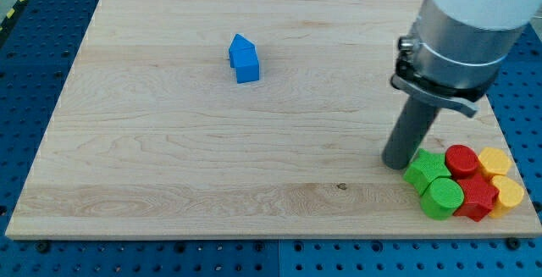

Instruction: Separate blue cube from the blue triangle

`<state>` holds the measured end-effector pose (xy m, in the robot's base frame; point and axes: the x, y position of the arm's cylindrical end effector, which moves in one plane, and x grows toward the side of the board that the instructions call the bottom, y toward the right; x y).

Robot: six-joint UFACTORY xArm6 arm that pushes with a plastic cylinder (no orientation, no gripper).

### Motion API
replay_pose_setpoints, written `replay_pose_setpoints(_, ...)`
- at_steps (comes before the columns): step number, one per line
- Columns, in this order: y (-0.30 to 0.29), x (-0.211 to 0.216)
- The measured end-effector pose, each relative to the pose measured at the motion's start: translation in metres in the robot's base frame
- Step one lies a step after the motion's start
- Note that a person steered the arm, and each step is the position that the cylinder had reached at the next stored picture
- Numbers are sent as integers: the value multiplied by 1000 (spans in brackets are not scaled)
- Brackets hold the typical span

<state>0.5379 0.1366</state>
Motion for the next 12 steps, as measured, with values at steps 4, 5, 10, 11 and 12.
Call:
replay_pose_setpoints(4, -87, -18)
replay_pose_setpoints(5, -111, -42)
replay_pose_setpoints(10, -188, -85)
replay_pose_setpoints(11, -215, -100)
replay_pose_setpoints(12, -233, -116)
